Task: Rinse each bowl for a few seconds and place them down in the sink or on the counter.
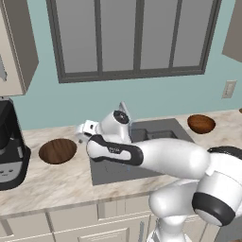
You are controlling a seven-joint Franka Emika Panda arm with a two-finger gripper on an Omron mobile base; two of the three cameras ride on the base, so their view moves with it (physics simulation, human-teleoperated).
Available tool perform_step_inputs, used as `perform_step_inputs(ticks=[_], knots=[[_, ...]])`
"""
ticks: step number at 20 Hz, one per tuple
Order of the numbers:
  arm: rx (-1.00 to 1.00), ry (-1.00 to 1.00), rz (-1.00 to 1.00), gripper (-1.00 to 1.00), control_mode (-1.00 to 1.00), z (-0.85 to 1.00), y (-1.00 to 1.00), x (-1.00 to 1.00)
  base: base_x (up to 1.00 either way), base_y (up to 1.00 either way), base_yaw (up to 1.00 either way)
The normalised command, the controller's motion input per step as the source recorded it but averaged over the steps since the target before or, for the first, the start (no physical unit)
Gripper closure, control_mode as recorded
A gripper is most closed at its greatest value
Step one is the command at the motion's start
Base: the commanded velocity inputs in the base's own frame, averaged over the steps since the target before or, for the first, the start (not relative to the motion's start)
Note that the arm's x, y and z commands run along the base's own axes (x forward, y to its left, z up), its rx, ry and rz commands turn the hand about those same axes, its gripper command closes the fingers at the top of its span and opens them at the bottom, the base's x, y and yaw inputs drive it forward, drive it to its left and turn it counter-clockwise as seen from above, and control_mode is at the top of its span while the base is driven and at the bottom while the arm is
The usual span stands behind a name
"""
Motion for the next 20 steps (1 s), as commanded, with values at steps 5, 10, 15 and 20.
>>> perform_step_inputs(ticks=[5,10,15,20], knots=[[-0.1,-0.12,0.02,-1.0,-1.0,-0.19,0.12,0.29,0.0,0.0,0.0],[-0.09,-0.15,0.03,-1.0,-1.0,-0.08,0.1,0.3,0.0,0.0,0.0],[-0.04,-0.05,0.02,-1.0,-1.0,-0.01,0.21,0.4,0.0,0.0,0.0],[0.0,0.04,0.0,-1.0,-1.0,-0.03,0.27,0.42,0.0,0.0,0.0]])
